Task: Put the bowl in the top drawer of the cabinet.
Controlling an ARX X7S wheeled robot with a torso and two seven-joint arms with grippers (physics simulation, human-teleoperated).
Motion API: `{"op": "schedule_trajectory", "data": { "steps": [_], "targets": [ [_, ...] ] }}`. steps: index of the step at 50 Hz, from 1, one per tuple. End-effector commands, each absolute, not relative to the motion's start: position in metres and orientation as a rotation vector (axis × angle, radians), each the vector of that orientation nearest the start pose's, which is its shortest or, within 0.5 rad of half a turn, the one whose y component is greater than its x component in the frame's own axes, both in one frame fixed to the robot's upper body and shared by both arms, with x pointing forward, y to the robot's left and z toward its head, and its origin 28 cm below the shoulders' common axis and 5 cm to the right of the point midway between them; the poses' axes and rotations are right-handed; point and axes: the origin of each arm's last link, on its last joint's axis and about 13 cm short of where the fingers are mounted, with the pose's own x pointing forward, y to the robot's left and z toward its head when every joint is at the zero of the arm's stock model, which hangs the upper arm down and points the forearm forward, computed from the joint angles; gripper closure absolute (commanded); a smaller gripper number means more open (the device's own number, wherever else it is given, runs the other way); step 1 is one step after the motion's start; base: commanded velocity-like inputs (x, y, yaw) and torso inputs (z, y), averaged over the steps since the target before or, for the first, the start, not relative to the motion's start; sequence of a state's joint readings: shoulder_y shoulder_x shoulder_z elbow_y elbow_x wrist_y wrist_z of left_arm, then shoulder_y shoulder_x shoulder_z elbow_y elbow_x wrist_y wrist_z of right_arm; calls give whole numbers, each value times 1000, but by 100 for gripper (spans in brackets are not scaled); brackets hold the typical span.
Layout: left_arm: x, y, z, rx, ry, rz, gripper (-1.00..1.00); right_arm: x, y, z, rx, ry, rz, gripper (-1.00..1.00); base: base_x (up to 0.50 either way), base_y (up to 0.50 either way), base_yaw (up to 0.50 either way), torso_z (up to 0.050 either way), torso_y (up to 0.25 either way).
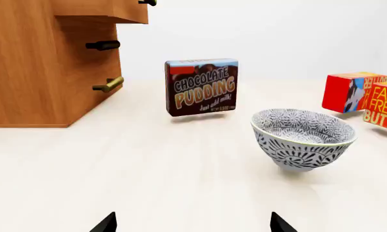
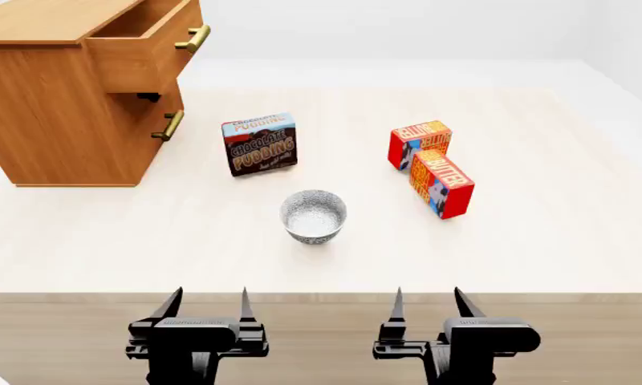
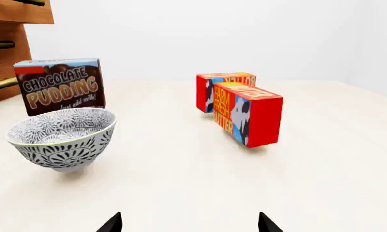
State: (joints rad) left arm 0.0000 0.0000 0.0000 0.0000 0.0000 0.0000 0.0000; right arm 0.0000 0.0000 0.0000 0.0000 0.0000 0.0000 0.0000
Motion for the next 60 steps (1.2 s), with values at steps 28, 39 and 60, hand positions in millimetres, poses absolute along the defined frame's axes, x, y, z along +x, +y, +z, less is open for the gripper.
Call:
{"op": "schedule_trajectory", "data": {
  "steps": [28,39,60],
  "targets": [
    [228,210,21,1,33,-63,-100,212,-104,17,-24,24,-63,-100,14,336,0,5,0],
    [268,222,75,-120,127,-160,-100,227,-112,53,34,67,-50,-100,21,91,0,50,0],
    [328,231,241,8,28,-104,-100,254,-117,159,-77,6,-18,-100,0,0,0,50,0]
  ]
}}
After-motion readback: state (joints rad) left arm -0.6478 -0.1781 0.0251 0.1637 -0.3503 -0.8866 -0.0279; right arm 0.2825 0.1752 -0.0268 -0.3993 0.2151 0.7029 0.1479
